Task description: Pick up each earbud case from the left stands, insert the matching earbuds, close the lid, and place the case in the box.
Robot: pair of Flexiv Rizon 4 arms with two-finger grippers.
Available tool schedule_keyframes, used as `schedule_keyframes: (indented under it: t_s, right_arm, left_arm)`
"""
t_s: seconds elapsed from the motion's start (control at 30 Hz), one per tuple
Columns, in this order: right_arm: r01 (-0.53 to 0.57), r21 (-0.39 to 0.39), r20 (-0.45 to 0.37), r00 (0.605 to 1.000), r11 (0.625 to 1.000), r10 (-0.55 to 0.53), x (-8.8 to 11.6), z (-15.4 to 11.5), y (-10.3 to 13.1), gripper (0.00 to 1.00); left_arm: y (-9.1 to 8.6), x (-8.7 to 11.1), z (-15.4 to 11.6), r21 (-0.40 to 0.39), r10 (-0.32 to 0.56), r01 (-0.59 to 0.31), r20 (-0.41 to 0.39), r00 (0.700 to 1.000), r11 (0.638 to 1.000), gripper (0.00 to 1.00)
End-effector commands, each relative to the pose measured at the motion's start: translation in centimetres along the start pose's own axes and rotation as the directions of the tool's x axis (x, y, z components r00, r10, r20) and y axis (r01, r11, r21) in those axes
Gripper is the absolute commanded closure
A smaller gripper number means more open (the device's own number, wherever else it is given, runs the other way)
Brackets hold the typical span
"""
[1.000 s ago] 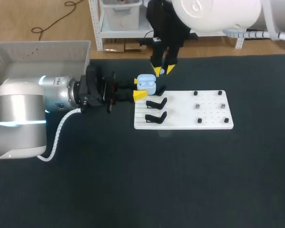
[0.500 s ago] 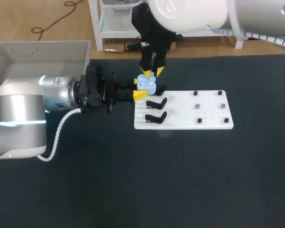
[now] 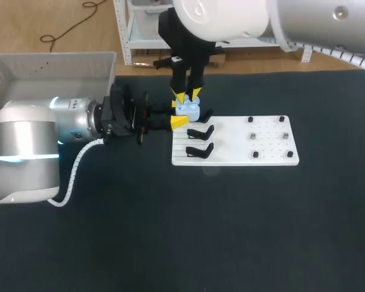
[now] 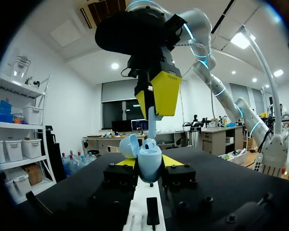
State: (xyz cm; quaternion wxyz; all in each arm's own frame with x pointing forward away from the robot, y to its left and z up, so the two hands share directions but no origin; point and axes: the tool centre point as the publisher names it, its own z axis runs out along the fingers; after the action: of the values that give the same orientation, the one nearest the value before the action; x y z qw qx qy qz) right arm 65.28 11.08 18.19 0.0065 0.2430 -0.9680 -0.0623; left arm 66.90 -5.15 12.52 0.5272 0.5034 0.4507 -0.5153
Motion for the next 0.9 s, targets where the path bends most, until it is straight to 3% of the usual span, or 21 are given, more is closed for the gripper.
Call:
schedule_keyframes:
  t_s: [0.03, 0.9]
  right_arm:
    - [-0.002, 0.004, -0.005, 1.0, 1.0, 0.002, -0.27, 0.13, -0.04, 1.0]
    - [-0.001, 0.021, -0.033, 0.999, 1.0, 0.002, -0.51, 0.97, -0.26, 1.0]
  left_arm:
    - [0.02, 0.03, 0.02, 0.0, 0.0, 0.0, -0.001, 1.0, 1.0, 1.0]
    - [0.02, 0.03, 0.02, 0.0, 0.0, 0.0, -0.001, 1.0, 1.0, 1.0]
